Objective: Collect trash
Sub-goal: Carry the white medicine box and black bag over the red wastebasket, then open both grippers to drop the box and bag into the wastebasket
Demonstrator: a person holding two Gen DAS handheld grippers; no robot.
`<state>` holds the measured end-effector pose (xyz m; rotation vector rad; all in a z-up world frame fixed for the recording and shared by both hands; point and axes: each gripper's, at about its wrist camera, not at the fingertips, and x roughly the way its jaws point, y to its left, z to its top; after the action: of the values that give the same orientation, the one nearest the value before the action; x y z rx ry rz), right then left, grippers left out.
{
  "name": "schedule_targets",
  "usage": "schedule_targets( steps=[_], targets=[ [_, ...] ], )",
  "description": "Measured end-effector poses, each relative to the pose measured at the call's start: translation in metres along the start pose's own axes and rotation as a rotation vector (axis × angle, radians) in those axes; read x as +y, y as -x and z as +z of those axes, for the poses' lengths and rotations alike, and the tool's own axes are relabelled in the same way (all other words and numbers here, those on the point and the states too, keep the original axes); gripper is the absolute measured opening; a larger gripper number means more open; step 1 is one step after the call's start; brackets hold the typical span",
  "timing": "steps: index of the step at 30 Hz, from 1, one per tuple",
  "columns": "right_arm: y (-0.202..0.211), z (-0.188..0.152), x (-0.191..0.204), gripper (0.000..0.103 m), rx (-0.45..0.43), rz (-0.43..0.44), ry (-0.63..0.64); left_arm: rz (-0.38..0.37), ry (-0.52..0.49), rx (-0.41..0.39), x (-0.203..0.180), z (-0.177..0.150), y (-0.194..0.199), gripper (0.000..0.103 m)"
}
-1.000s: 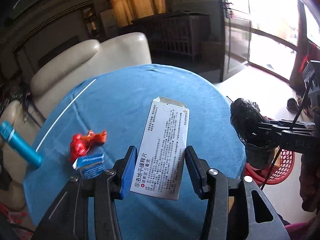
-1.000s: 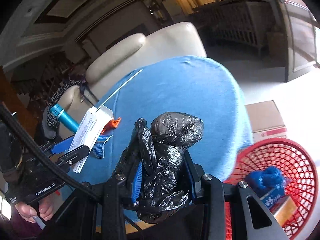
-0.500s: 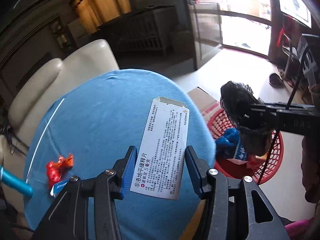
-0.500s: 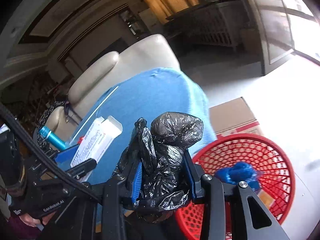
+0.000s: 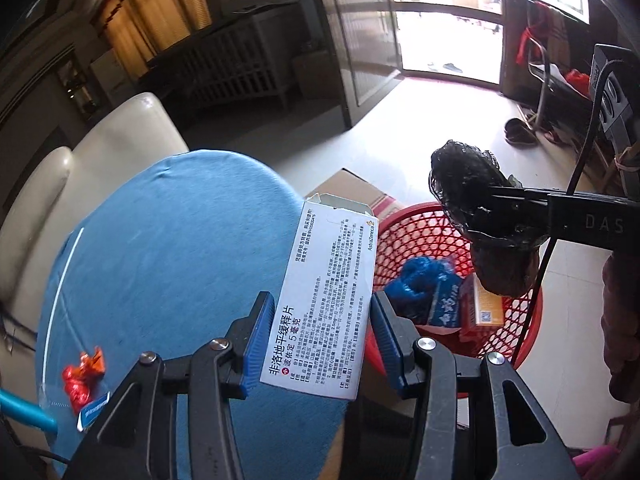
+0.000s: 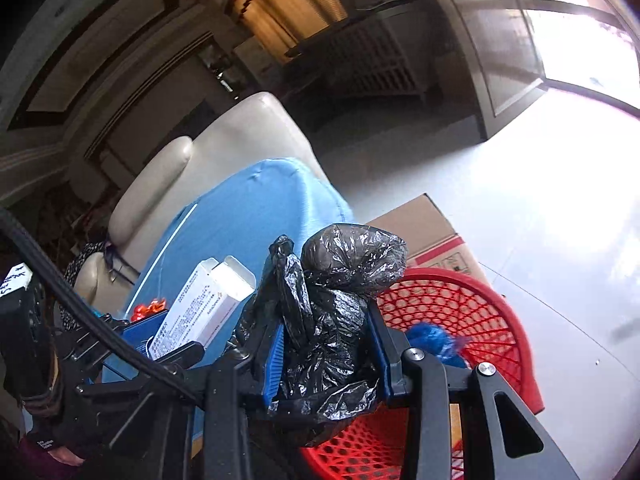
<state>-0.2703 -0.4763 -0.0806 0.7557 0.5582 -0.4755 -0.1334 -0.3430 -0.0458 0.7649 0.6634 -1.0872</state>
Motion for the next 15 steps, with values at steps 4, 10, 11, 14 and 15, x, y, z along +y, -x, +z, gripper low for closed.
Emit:
schedule_targets(
  steps=[4, 10, 11, 14, 15],
  targets=[
    [0.007, 0.001, -0.015, 0.040, -0.006, -0.017, -0.030, -0.010, -0.033, 0.013, -0.015, 0.006, -0.007, 0.051],
    [0.016, -0.001, -0.039, 0.040, -0.006, -0.034, -0.079, -0.025, -0.063, 0.032, -0.028, 0.013, -0.018, 0.051],
    [0.017, -0.001, -0.041, 0.040, -0.006, -0.036, -0.084, -0.026, -0.067, 0.034, -0.031, 0.015, -0.020, 0.051],
    [0.021, -0.003, -0.045, 0.040, -0.004, -0.037, -0.100, -0.032, -0.077, 0.040, -0.034, 0.017, -0.023, 0.051],
    [0.022, -0.003, -0.046, 0.040, -0.005, -0.040, -0.104, -0.035, -0.080, 0.042, -0.035, 0.017, -0.024, 0.051]
  ],
)
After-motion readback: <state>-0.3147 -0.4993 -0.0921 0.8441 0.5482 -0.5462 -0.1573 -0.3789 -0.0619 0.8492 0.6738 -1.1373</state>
